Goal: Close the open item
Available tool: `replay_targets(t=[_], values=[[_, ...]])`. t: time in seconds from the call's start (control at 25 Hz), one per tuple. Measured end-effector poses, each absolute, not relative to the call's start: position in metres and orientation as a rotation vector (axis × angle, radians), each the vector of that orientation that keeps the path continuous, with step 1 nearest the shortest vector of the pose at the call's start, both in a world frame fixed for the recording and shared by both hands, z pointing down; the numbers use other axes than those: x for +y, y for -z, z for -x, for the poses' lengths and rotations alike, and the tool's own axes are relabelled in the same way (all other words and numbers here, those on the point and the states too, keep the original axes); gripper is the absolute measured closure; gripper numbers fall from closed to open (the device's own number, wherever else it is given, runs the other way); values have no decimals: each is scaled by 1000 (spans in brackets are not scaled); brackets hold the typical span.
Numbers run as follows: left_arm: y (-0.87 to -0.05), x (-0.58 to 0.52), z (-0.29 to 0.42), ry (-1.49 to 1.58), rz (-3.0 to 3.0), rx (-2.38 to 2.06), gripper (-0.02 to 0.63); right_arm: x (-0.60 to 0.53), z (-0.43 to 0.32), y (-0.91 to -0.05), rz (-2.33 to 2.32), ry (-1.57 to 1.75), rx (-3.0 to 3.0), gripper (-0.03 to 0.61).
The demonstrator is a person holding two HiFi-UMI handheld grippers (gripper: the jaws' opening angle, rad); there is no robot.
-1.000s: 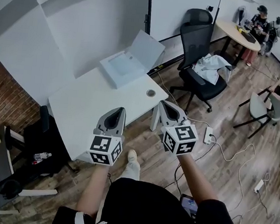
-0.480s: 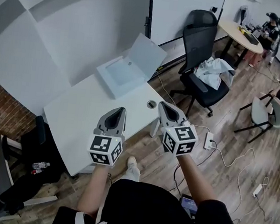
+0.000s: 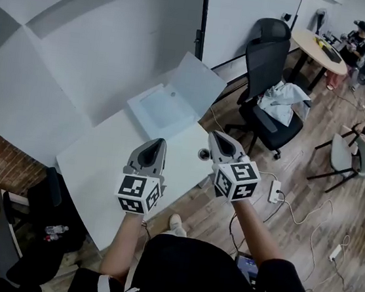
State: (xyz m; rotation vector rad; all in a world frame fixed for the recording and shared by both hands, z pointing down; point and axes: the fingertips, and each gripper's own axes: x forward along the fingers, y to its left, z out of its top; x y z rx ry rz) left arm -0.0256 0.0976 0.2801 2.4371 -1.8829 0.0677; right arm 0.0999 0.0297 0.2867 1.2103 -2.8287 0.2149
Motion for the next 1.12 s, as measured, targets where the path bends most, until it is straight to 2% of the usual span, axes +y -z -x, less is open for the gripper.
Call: replay_targets(t=[0.68, 1.12], values=[[-299, 24, 110, 5, -2392, -1842, 601, -50, -18, -305, -1210, -235, -2772, 541], [-317, -5, 99, -12, -2396, -1782, 601, -83, -31, -318, -1256, -249, -2739, 541]])
